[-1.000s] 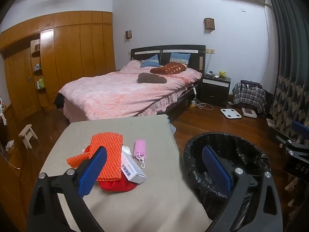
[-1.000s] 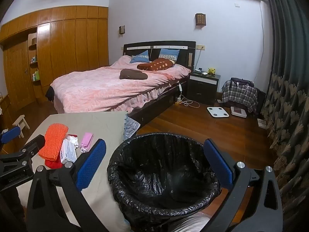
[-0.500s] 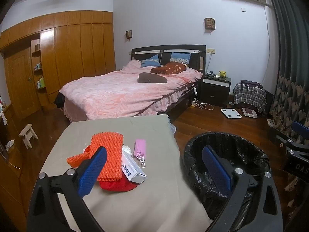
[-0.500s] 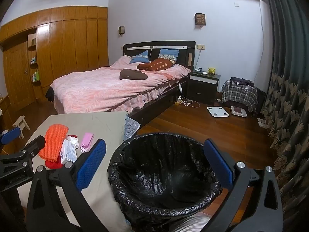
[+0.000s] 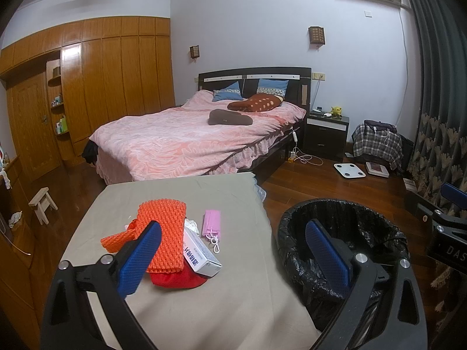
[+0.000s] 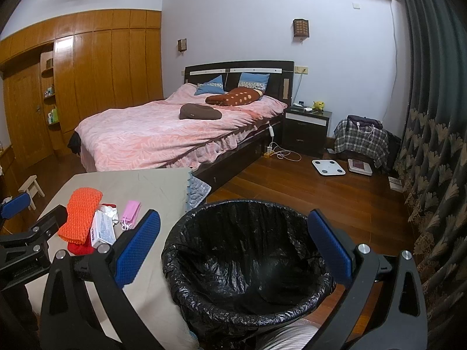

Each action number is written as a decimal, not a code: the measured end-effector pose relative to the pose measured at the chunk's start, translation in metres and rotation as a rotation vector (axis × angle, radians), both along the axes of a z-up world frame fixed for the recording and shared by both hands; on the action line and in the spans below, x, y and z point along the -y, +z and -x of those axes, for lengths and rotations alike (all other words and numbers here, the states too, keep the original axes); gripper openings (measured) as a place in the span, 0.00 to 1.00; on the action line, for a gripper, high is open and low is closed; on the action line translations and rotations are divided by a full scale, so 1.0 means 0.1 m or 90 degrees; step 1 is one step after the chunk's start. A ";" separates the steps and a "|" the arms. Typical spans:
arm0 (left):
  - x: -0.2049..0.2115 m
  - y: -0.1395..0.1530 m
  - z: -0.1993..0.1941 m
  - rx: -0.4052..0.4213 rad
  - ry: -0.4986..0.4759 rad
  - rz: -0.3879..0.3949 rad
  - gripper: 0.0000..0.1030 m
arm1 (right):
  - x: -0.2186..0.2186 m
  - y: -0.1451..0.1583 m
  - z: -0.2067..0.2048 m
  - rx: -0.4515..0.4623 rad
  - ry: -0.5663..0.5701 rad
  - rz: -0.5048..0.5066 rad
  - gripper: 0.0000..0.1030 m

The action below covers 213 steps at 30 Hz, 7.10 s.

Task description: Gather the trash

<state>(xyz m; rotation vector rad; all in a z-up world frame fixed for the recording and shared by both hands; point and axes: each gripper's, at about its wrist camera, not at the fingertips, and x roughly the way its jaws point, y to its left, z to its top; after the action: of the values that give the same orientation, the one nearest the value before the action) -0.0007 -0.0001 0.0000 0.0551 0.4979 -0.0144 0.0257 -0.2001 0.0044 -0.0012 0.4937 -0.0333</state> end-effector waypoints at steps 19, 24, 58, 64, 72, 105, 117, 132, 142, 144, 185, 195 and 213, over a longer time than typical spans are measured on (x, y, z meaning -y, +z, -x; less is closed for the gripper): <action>0.00 0.00 0.00 -0.001 0.001 0.000 0.94 | 0.01 0.00 0.00 0.000 0.000 -0.003 0.95; 0.00 0.00 0.00 -0.001 0.001 0.000 0.94 | 0.01 0.00 0.00 0.000 0.000 -0.003 0.95; -0.01 -0.04 0.00 -0.001 0.003 0.005 0.94 | 0.03 -0.03 0.01 -0.002 0.003 -0.004 0.95; -0.07 -0.06 -0.04 -0.001 0.014 0.013 0.94 | -0.16 -0.09 -0.13 -0.005 0.013 -0.005 0.95; -0.30 -0.12 -0.13 0.017 0.055 -0.007 0.94 | -0.35 -0.15 -0.29 -0.005 0.034 -0.017 0.95; -1.26 -1.19 -1.04 -0.091 0.069 0.019 0.37 | -1.12 -0.87 -0.93 -0.071 0.113 0.017 0.95; -1.27 -1.22 -1.01 -0.096 0.050 0.035 0.10 | -1.21 -1.00 -1.00 -0.093 0.129 0.024 0.95; -1.25 -1.18 -1.03 -0.097 0.042 0.046 0.54 | -1.20 -1.01 -1.04 -0.096 0.130 0.024 0.95; -1.30 -1.39 -1.07 -0.128 0.030 0.084 0.12 | -1.26 -1.02 -1.17 -0.092 0.139 0.021 0.95; -1.33 -1.33 -1.04 -0.114 0.029 0.090 0.12 | -1.32 -1.03 -1.22 -0.091 0.146 0.020 0.95; -1.44 -0.82 -0.81 -0.043 0.018 0.094 0.12 | -1.63 -1.14 -1.64 -0.166 0.254 -0.053 0.56; -1.30 -0.88 -0.81 -0.064 0.002 0.096 0.12 | -1.51 -1.11 -1.48 -0.183 0.255 -0.075 0.56; -0.50 -0.48 -0.92 -0.023 -0.128 0.117 0.11 | -0.51 -0.30 -1.21 -0.060 0.148 -0.071 0.56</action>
<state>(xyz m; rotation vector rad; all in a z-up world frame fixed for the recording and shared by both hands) 0.0918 0.0496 -0.0477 -0.0747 0.5238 -0.2585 0.1471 -0.1492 -0.0254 0.0496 0.5859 0.2223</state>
